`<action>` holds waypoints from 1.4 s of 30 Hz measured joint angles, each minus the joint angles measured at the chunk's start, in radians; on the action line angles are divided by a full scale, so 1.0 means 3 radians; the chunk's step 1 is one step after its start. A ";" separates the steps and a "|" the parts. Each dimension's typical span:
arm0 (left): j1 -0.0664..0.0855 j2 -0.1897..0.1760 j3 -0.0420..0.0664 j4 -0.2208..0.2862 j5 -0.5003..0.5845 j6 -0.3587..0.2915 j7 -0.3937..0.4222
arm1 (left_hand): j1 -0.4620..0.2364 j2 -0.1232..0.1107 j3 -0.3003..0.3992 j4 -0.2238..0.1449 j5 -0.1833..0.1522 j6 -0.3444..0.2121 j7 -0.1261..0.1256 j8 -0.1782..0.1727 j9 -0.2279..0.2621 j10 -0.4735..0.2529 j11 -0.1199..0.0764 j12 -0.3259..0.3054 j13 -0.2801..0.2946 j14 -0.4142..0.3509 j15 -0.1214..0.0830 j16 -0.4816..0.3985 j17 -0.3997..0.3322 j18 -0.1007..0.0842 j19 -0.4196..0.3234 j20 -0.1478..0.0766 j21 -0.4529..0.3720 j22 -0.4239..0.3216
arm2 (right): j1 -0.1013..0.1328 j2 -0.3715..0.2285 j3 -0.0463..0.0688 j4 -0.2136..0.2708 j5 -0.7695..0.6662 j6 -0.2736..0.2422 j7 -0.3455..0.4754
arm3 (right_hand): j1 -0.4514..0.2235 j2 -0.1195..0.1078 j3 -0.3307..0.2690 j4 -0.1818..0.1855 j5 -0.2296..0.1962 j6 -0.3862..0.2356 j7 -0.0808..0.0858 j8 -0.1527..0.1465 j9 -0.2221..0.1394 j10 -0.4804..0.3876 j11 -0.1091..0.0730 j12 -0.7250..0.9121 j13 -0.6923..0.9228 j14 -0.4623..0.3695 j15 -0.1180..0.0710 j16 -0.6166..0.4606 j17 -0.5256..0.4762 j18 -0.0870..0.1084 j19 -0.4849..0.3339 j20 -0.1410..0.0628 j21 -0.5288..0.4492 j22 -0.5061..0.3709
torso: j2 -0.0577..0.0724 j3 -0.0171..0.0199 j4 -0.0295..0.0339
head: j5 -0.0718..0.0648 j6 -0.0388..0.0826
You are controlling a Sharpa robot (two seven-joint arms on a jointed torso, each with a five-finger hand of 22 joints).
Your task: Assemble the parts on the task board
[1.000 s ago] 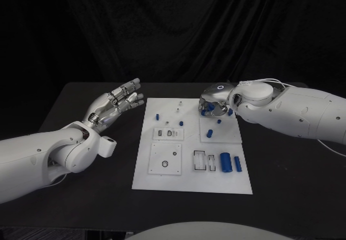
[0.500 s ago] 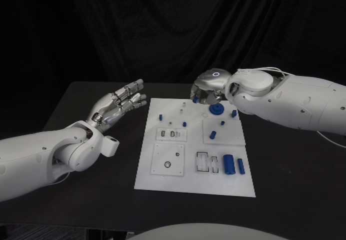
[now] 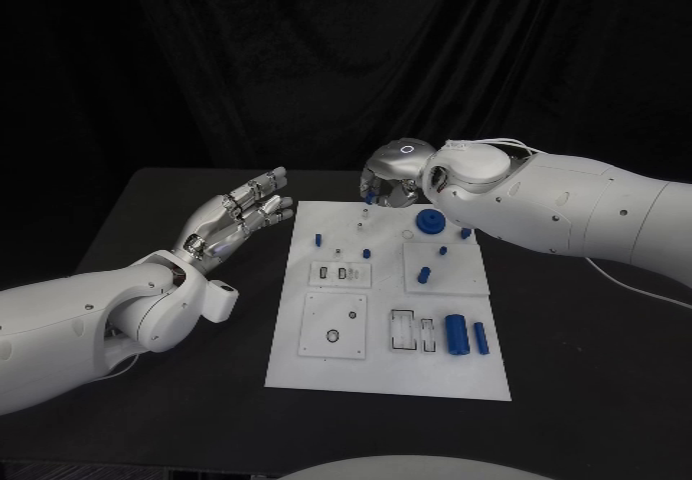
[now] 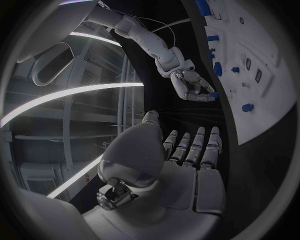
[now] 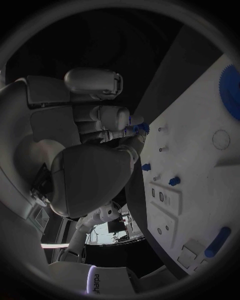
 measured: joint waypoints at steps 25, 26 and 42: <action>0.0000 0.0002 0.0000 0.0004 0.0000 0.0027 0.0000 | 0.0031 -0.0004 0.0000 0.0000 0.0013 0.0000 0.0000 0.0000 -0.0001 0.0000 0.0000 0.0000 0.0000 0.0000 0.0000 0.0000 0.0000 0.0000 0.0000 0.0000 0.0000 0.0000 | -0.0095 0.0135 0.0001 -0.0214 0.0038 0.0108 -0.0015 | -0.0001 -0.0001 0.0000 0.0000 0.0000 -0.0038 0.0010 -0.0030 0.0050 -0.0050 0.0021 -0.0013 -0.0001 -0.0012 0.0012 0.0000 -0.0002 0.0000 -0.0013 0.0013 0.0000 -0.0001 | 0.0012 -0.0001 0.0005 | -0.0007 -0.0020; 0.0000 0.0002 0.0000 0.0004 0.0000 0.0027 0.0000 | 0.0031 -0.0004 0.0000 0.0000 0.0013 0.0000 0.0000 0.0000 -0.0001 0.0000 0.0000 0.0000 0.0000 0.0000 0.0000 0.0000 0.0000 0.0000 0.0000 0.0000 0.0000 0.0000 | -0.0100 0.0140 0.0001 -0.0219 0.0039 0.0112 -0.0015 | -0.0001 -0.0001 0.0000 0.0000 0.0000 -0.0038 0.0010 -0.0030 0.0050 -0.0050 0.0021 -0.0013 -0.0001 -0.0012 0.0012 0.0000 -0.0002 0.0001 -0.0013 0.0013 0.0000 -0.0001 | 0.0012 -0.0001 0.0005 | -0.0007 -0.0021; 0.0000 0.0002 0.0000 0.0003 -0.0001 0.0049 0.0000 | 0.0030 -0.0004 0.0009 0.0009 0.0026 0.0000 0.0000 0.0000 -0.0001 0.0000 0.0000 0.0000 0.0000 0.0000 0.0000 0.0000 0.0000 0.0000 0.0000 0.0000 0.0000 -0.0003 | -0.0147 0.0218 0.0003 -0.0332 0.0042 0.0129 -0.0012 | -0.0001 -0.0001 0.0011 0.0010 -0.0013 -0.0055 0.0016 -0.0058 0.0055 -0.0103 0.0016 -0.0013 -0.0001 -0.0024 0.0024 0.0000 -0.0011 0.0001 -0.0013 0.0013 0.0000 -0.0001 | 0.0013 -0.0004 0.0005 | -0.0018 -0.0047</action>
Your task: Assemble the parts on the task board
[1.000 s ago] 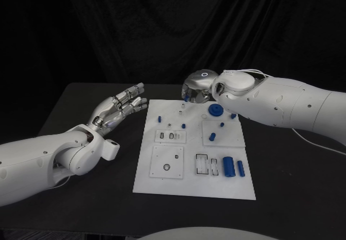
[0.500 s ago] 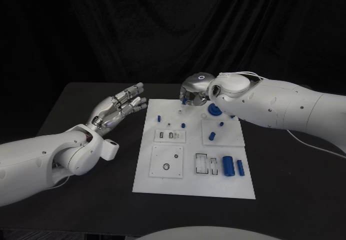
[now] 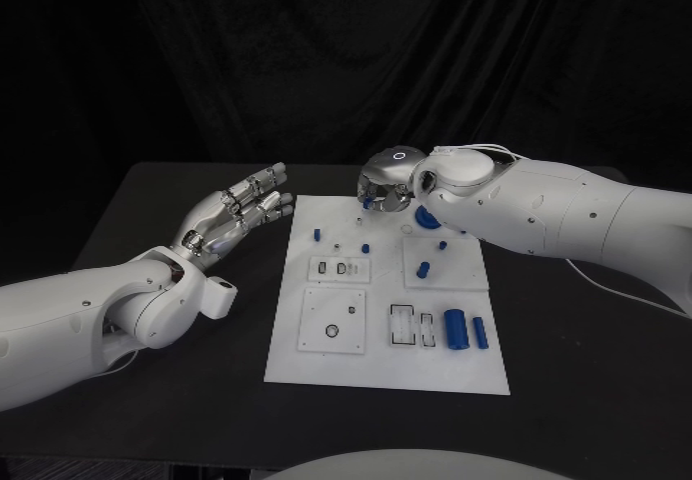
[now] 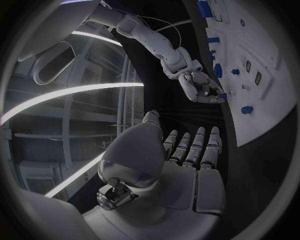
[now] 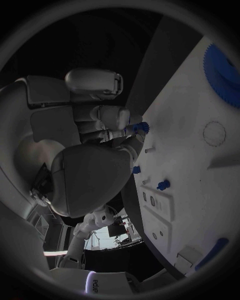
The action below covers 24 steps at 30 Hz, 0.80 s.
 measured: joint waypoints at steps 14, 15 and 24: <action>0.0000 -0.0002 0.0000 -0.0002 0.0000 0.0017 0.0000 | 0.0015 0.0015 0.0010 -0.0010 0.0013 0.0000 0.0000 0.0000 0.0000 0.0000 0.0000 0.0000 0.0000 0.0000 0.0000 0.0000 0.0000 0.0000 0.0000 0.0000 0.0000 0.0000 | -0.0015 0.0025 0.0002 -0.0035 0.0004 -0.0017 0.0000 | 0.0000 0.0000 0.0014 0.0014 0.0000 -0.0042 -0.0006 -0.0029 0.0001 -0.0085 0.0011 0.0000 -0.0002 -0.0024 0.0024 -0.0046 -0.0055 0.0000 -0.0024 0.0024 -0.0029 0.0003 | -0.0005 -0.0001 -0.0001 | 0.0014 -0.0004; 0.0000 -0.0002 0.0000 -0.0002 0.0000 0.0018 0.0000 | 0.0016 0.0016 0.0009 -0.0010 0.0013 0.0000 0.0000 0.0000 0.0000 0.0000 0.0000 0.0000 0.0000 0.0000 0.0000 0.0000 0.0000 0.0000 0.0000 0.0000 0.0000 0.0000 | -0.0016 0.0028 0.0002 -0.0037 0.0004 -0.0019 0.0000 | 0.0000 0.0001 0.0018 0.0018 0.0000 -0.0042 -0.0006 -0.0040 0.0000 -0.0090 0.0005 0.0000 -0.0002 -0.0024 0.0024 -0.0049 -0.0061 0.0000 -0.0024 0.0024 -0.0029 0.0003 | -0.0005 -0.0001 -0.0001 | 0.0015 -0.0003; 0.0000 -0.0003 0.0000 -0.0002 0.0000 0.0027 0.0000 | 0.0015 0.0015 0.0014 -0.0005 0.0027 0.0000 0.0000 0.0000 0.0000 -0.0002 0.0022 0.0000 0.0000 0.0000 0.0000 0.0000 0.0000 0.0000 0.0000 0.0000 0.0000 -0.0001 | -0.0020 0.0055 0.0001 -0.0064 0.0004 0.0003 -0.0013 | -0.0001 0.0001 0.0037 0.0037 -0.0053 -0.0179 0.0000 -0.0132 -0.0023 -0.0245 0.0028 0.0000 -0.0003 -0.0077 0.0053 -0.0106 -0.0125 0.0000 -0.0060 0.0060 -0.0088 0.0002 | -0.0004 -0.0001 -0.0002 | 0.0011 0.0001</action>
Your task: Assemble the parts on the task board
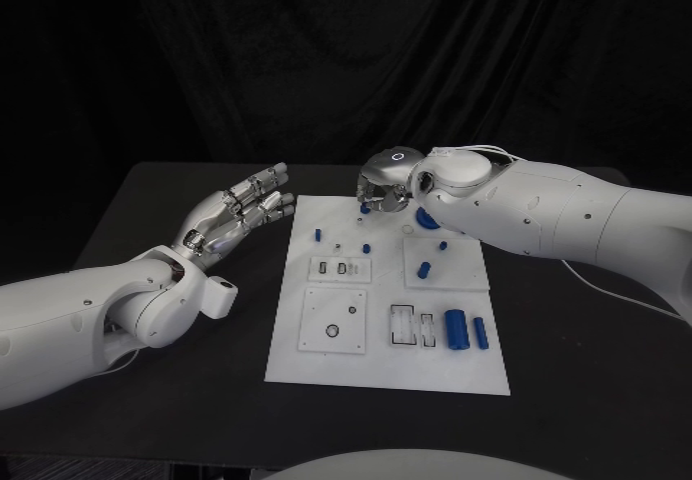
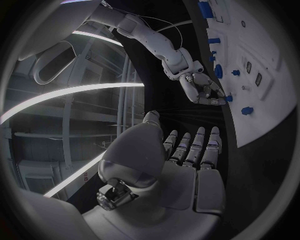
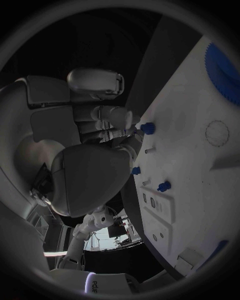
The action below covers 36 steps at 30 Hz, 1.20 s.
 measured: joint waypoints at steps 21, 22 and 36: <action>0.0000 -0.0022 0.0000 -0.0007 0.0000 0.0018 0.0000 | 0.0026 -0.0001 0.0004 0.0004 0.0014 0.0000 0.0000 0.0000 0.0000 0.0000 0.0000 0.0000 0.0000 0.0000 0.0000 0.0012 0.0000 0.0000 0.0000 0.0000 0.0000 -0.0002 | -0.0003 -0.0110 0.0005 0.0103 0.0000 0.0058 -0.0035 | -0.0045 -0.0044 -0.0116 0.0022 -0.0132 -0.0369 -0.0107 -0.0052 -0.0148 -0.0550 0.0052 0.0000 0.0021 -0.0174 0.0043 -0.0166 -0.0218 0.0000 -0.0144 0.0058 -0.0193 -0.0001 | -0.0004 0.0003 -0.0011 | 0.0033 -0.0001; 0.0000 -0.0032 0.0000 -0.0005 -0.0001 0.0018 0.0000 | 0.0026 -0.0001 0.0004 0.0004 0.0014 0.0000 0.0000 0.0000 0.0000 0.0000 0.0000 0.0000 0.0000 0.0000 0.0000 0.0012 0.0000 0.0000 0.0000 0.0000 0.0000 -0.0002 | 0.0003 -0.0159 0.0006 0.0160 0.0000 0.0021 -0.0034 | -0.0045 -0.0044 -0.0120 0.0026 -0.0122 -0.0364 -0.0077 -0.0052 -0.0152 -0.0518 0.0041 0.0002 0.0031 -0.0178 0.0039 -0.0171 -0.0225 0.0000 -0.0150 0.0053 -0.0207 -0.0002 | -0.0005 0.0003 -0.0013 | 0.0036 0.0001; 0.0000 -0.0120 0.0000 0.0028 -0.0001 0.0020 0.0001 | 0.0026 -0.0001 0.0014 -0.0006 0.0027 0.0000 0.0000 0.0000 -0.0001 0.0000 0.0000 0.0000 0.0000 0.0000 0.0000 0.0012 0.0000 0.0000 0.0000 0.0000 0.0000 -0.0002 | 0.0315 -0.1033 0.0004 0.0993 0.0000 -0.0120 -0.0115 | -0.0154 0.0017 -0.0486 0.0145 -0.0324 -0.0404 -0.0036 -0.0052 -0.0312 0.0263 -0.0168 0.2802 0.2584 -0.0129 -0.0082 0.0170 0.0388 0.0055 -0.0176 -0.0060 -0.0288 -0.0016 | -0.0010 0.0000 -0.0064 | 0.0103 0.0002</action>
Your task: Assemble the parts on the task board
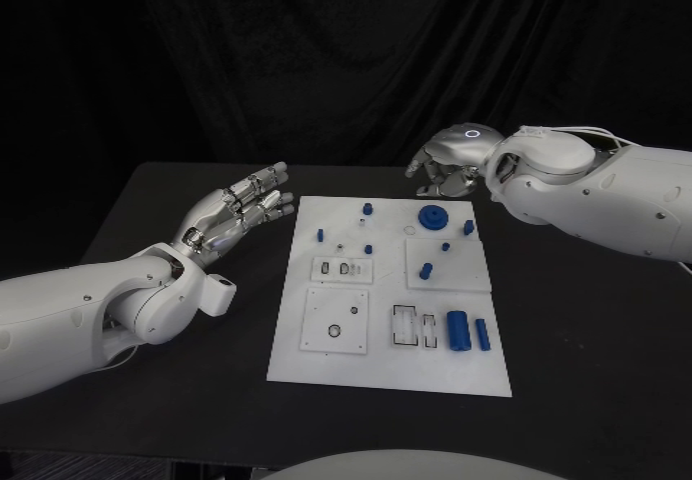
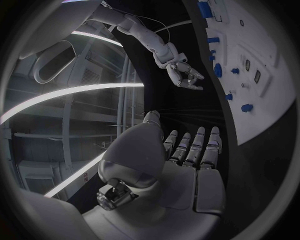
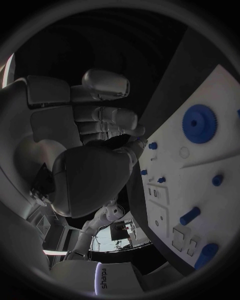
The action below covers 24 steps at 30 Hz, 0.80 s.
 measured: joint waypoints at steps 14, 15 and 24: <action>0.0000 0.0030 0.0000 -0.0053 0.0000 0.0029 0.0000 | 0.0027 0.0001 0.0009 0.0010 0.0036 -0.0012 0.0012 0.0000 0.0000 0.0000 0.0000 0.0000 0.0000 0.0000 0.0000 0.0000 0.0004 0.0000 0.0000 0.0000 0.0000 -0.0003 | -0.0125 -0.0244 -0.0018 -0.0021 0.0000 0.0358 -0.0183 | -0.0386 0.0101 -0.0315 0.0278 -0.0040 -0.0085 -0.0022 0.0000 -0.0045 0.0990 0.0012 0.2216 0.1561 0.0285 0.0022 0.1458 0.1512 -0.0135 0.0308 0.0024 0.0599 0.0016 | 0.0010 0.0004 0.0005 | -0.0033 -0.0042; 0.0000 0.0030 0.0000 -0.0054 0.0000 0.0032 0.0000 | 0.0027 0.0001 0.0009 0.0010 0.0036 -0.0012 0.0012 0.0000 0.0000 0.0000 0.0000 0.0000 0.0000 0.0000 0.0000 0.0000 0.0004 0.0000 0.0000 0.0000 0.0000 -0.0003 | -0.0133 -0.0244 -0.0018 -0.0023 0.0000 0.0375 -0.0192 | -0.0386 0.0101 -0.0315 0.0278 -0.0051 -0.0096 -0.0023 0.0000 -0.0046 0.0998 0.0004 0.2216 0.1561 0.0285 0.0022 0.1458 0.1512 -0.0135 0.0308 0.0024 0.0615 0.0016 | 0.0010 0.0003 0.0006 | -0.0035 -0.0045; 0.0000 0.0032 0.0000 -0.0052 0.0000 0.0044 0.0000 | 0.0078 0.0007 0.0027 0.0011 0.0071 -0.0012 0.0012 0.0000 0.0000 0.0011 0.0011 0.0000 0.0000 -0.0063 0.0000 -0.0034 0.0000 0.0000 -0.0094 -0.0018 -0.0050 -0.0029 | -0.0173 -0.0243 -0.0017 -0.0017 0.0000 0.0451 -0.0249 | -0.0386 0.0101 -0.0324 0.0269 -0.0072 -0.0115 -0.0019 0.0000 -0.0049 0.1001 0.0001 0.2216 0.1560 0.0285 0.0022 0.1458 0.1511 -0.0134 0.0308 0.0024 0.0637 0.0016 | 0.0015 -0.0002 0.0014 | -0.0064 -0.0050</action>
